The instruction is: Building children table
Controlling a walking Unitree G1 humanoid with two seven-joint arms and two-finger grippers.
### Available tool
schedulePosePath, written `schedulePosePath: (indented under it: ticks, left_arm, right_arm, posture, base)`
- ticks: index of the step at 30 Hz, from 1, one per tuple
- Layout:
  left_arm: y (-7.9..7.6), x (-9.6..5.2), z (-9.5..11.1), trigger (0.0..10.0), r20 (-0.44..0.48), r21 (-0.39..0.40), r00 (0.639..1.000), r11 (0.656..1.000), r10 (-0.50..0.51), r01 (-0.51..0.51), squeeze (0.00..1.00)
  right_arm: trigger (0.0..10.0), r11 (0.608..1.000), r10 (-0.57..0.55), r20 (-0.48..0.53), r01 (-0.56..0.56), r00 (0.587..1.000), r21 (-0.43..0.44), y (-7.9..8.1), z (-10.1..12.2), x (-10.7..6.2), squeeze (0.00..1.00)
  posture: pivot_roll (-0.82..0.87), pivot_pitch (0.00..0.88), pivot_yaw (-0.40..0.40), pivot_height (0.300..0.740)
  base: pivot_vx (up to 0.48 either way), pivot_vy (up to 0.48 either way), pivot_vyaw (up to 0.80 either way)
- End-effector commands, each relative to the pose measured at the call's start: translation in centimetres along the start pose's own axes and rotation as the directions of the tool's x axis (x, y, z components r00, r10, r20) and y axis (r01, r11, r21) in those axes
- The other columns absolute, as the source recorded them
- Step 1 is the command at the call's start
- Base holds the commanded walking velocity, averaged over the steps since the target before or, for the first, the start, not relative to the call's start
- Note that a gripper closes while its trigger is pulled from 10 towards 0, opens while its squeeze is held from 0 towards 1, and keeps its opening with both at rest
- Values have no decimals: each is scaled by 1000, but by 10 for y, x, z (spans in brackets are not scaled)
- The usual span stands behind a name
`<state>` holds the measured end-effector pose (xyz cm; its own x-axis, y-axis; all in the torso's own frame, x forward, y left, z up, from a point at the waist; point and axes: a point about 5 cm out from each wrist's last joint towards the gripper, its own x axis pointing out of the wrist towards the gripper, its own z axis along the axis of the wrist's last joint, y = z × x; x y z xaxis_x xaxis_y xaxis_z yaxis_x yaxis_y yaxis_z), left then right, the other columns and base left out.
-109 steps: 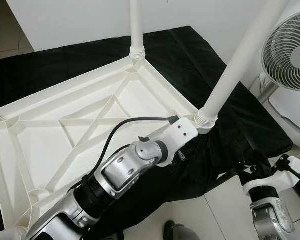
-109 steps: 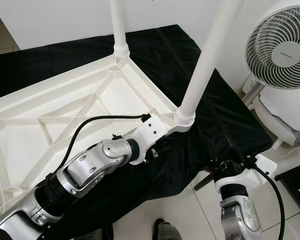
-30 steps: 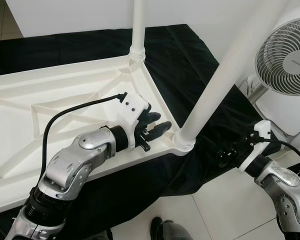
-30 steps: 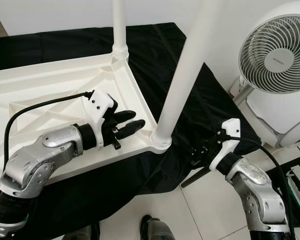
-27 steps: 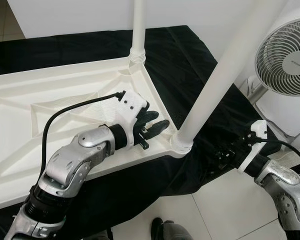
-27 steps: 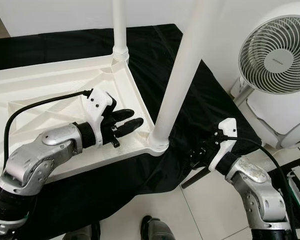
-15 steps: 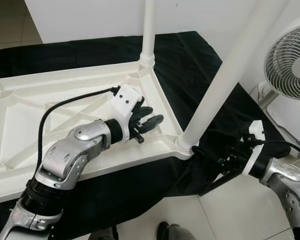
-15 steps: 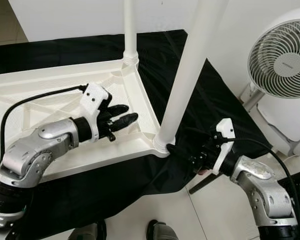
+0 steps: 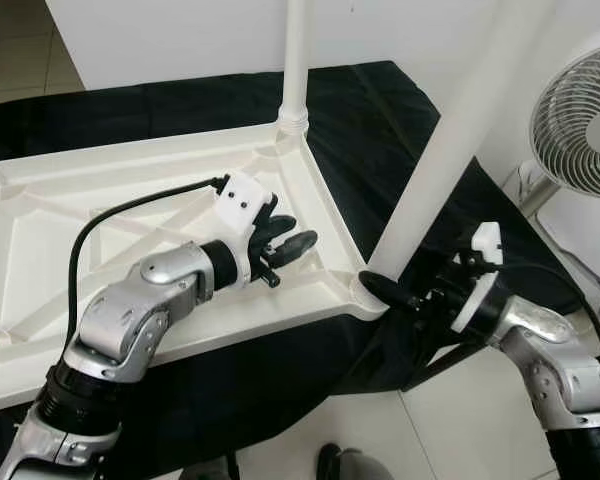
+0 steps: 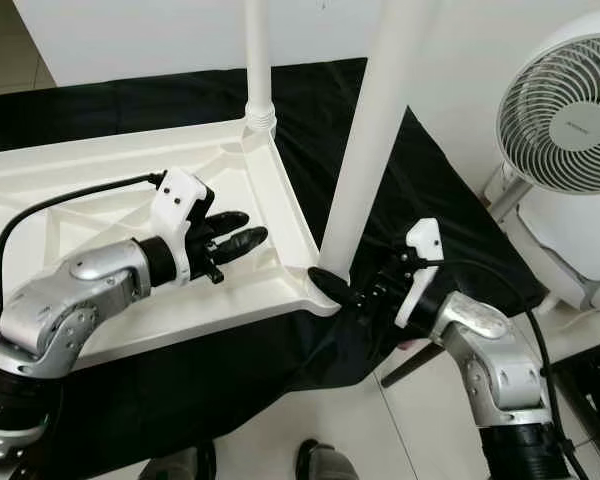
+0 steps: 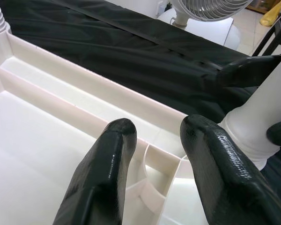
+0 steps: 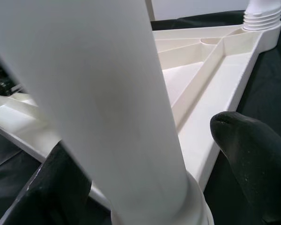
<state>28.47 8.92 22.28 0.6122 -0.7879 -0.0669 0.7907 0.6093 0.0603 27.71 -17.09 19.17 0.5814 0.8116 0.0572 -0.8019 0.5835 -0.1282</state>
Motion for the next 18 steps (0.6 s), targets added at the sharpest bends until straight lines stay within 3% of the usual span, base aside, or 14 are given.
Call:
schedulePosePath:
  ticks: [1, 6, 7, 8, 18]
  left_arm:
    - [-3, -2, 2, 10000, 10, 14, 1000, 1000, -12, 12, 0]
    - [-2, -3, 4, 10000, 25, 9, 1000, 1000, 14, -14, 0]
    - [-1, -3, 4, 10000, 32, 7, 999, 1000, 27, -27, 0]
    - [-1, -4, 5, 10000, 37, 7, 999, 999, 35, -35, 0]
    - [3, -4, 9, 10000, 63, 36, 997, 998, 43, -45, 0]
  right_arm:
    - [10000, 1000, 3, -15, -3, 1000, -10, -1, -4, 0, 0]
    - [10000, 1000, -7, -8, 7, 1000, -15, -4, -6, 6, 0]
    - [7922, 999, -20, -5, 20, 1000, -28, -7, -7, 10, 0]
    - [0, 999, -36, 0, 36, 999, -32, -10, -7, 11, 0]
    - [0, 992, -109, -8, 108, 994, -58, -31, -7, 5, 0]
  posture:
    - [68, 187, -21, 740]
    - [76, 181, -40, 740]
    - [79, 180, -44, 740]
    - [80, 178, -50, 740]
    - [74, 183, -72, 740]
  base:
    - [0, 0, 0]
    - [0, 0, 0]
    - [0, 0, 0]
    - [0, 0, 0]
    - [0, 0, 0]
